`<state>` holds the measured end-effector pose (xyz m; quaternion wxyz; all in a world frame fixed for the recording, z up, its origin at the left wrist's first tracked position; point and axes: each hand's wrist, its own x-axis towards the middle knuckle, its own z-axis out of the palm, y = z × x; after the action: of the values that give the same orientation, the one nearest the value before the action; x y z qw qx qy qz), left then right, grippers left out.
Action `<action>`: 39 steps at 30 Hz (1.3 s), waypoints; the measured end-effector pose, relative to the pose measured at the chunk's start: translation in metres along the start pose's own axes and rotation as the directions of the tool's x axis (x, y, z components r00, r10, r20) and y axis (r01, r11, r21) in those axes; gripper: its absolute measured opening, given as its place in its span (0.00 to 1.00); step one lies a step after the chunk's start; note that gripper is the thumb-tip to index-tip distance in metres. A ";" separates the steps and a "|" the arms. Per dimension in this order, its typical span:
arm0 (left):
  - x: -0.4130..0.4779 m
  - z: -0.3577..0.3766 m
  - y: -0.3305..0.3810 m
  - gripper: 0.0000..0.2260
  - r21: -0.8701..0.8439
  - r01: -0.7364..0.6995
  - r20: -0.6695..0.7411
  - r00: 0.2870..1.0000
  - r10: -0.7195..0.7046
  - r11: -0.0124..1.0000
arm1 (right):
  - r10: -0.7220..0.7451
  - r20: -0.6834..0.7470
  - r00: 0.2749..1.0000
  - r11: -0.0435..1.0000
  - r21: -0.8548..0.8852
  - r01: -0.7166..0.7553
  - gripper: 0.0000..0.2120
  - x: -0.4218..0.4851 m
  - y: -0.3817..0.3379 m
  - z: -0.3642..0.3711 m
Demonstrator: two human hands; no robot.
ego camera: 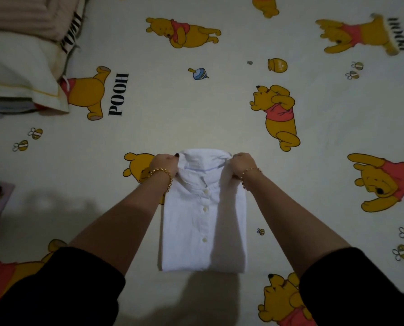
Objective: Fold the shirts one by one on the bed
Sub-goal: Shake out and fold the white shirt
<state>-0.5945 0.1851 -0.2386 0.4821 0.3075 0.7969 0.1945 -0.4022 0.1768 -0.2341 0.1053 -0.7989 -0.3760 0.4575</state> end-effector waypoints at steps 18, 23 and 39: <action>-0.020 -0.021 0.002 0.14 -0.121 0.077 0.214 0.976 -0.050 0.990 | -0.051 -0.130 0.990 0.996 -0.079 0.041 0.11 -0.005 0.013 -0.019; -0.027 -0.033 0.003 0.09 -0.391 0.366 0.399 0.894 -0.202 0.844 | 0.137 0.259 0.956 0.757 0.595 -0.270 0.04 -0.011 0.016 -0.025; -0.041 -0.015 -0.039 0.09 -0.287 0.366 0.428 0.876 -0.223 0.885 | 0.115 0.466 0.878 0.617 0.659 -0.430 0.07 -0.022 0.055 0.001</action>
<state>-0.6051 0.1281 -0.2289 0.7006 0.1190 0.6758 0.1958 -0.3818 0.1228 -0.2486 0.2760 -0.6287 -0.0393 0.7260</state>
